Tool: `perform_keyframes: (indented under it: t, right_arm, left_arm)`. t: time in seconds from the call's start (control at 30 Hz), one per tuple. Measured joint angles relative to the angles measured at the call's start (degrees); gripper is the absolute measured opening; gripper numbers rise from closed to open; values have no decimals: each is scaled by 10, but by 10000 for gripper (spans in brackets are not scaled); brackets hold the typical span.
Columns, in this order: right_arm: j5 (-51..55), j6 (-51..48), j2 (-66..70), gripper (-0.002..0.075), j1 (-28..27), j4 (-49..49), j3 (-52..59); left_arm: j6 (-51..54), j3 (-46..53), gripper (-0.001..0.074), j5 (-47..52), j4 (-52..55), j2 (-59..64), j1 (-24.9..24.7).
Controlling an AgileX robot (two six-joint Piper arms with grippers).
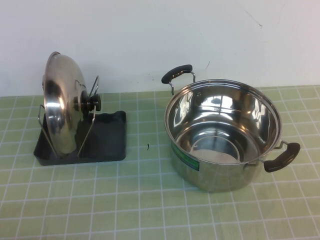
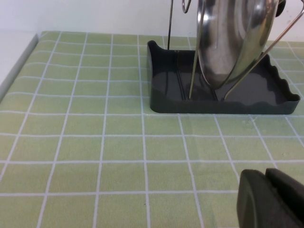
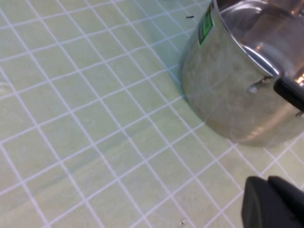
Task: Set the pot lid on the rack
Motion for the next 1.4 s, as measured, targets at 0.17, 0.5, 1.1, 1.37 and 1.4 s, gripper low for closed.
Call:
perform_keyframes:
  t: [0.17, 0.5, 1.1, 1.37, 1.4]
  right_arm:
    - [-92, -46, -12, -1, -78, 20, 46]
    - [-285, -60, -128, -1, -294, 115, 195]
    - [-173, -63, -196, -1, -519, 106, 240]
    - [-146, -65, -257, -1, -563, 100, 240]
    - [-145, -65, -259, -1, -569, 100, 240]
  left_arm:
    - [-2, 0, -1, 0, 0, 0, 0]
    - [-1, 0, -1, 0, 0, 0, 0]
    - [-1, 0, -1, 0, 0, 0, 0]
    - [1, 0, -1, 0, 0, 0, 0]
    - [1, 0, -1, 0, 0, 0, 0]
